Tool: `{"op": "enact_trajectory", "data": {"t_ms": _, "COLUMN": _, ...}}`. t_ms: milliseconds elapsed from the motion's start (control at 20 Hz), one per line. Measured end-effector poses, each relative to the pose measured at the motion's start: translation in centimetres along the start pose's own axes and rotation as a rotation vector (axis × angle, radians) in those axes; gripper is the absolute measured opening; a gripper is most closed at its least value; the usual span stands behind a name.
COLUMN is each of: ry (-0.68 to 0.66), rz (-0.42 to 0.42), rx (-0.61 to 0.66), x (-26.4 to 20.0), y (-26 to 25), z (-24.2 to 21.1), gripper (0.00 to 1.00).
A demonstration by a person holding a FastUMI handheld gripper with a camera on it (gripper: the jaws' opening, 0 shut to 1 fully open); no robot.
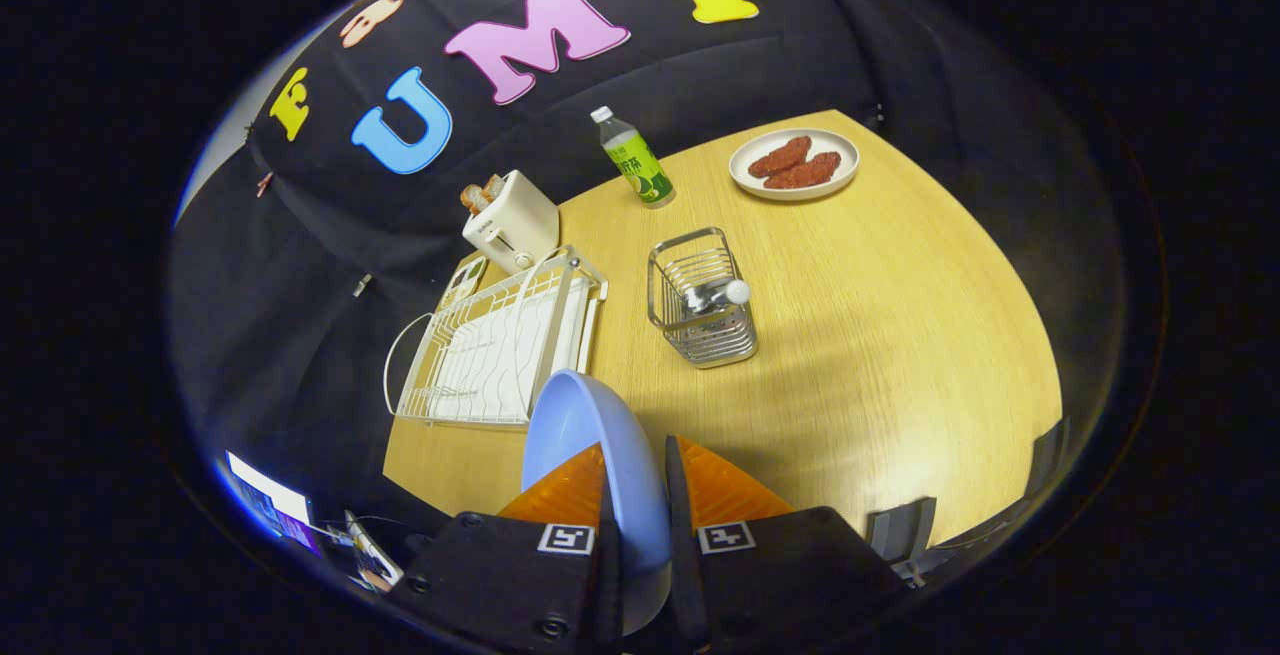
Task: Take the plate from the dish rack, then take the spoon from the basket and place it into the plate.
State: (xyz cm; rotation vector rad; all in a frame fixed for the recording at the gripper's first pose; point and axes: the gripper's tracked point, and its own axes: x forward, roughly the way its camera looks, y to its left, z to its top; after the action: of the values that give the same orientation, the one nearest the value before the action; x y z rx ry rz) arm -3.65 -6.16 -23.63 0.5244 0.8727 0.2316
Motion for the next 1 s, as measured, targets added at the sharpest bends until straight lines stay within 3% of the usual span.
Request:
{"op": "enact_trajectory", "data": {"t_ms": 200, "ry": 0.05, "rz": -0.009, "rx": -0.044, "x": 3.0, "y": -3.6, "z": -0.7, "gripper": 0.23}}
{"op": "enact_trajectory", "data": {"t_ms": 550, "ry": 0.047, "rz": 0.021, "rx": -0.056, "x": 5.4, "y": -5.4, "z": 0.2, "gripper": 0.26}}
{"op": "enact_trajectory", "data": {"t_ms": 700, "ry": 0.015, "rz": 0.013, "rx": -0.071, "x": 5.2, "y": -6.3, "z": 1.1, "gripper": 0.35}}
{"op": "enact_trajectory", "data": {"t_ms": 750, "ry": -0.002, "rz": 0.017, "rx": -0.08, "x": 5.0, "y": -6.4, "z": 1.4, "gripper": 0.53}}
{"op": "enact_trajectory", "data": {"t_ms": 950, "ry": -0.155, "rz": 0.021, "rx": -0.207, "x": 2.9, "y": -6.0, "z": 4.7, "gripper": 0.98}}
{"op": "enact_trajectory", "data": {"t_ms": 1000, "ry": -0.209, "rz": 0.031, "rx": -0.245, "x": 2.4, "y": -5.5, "z": 5.9, "gripper": 0.98}}
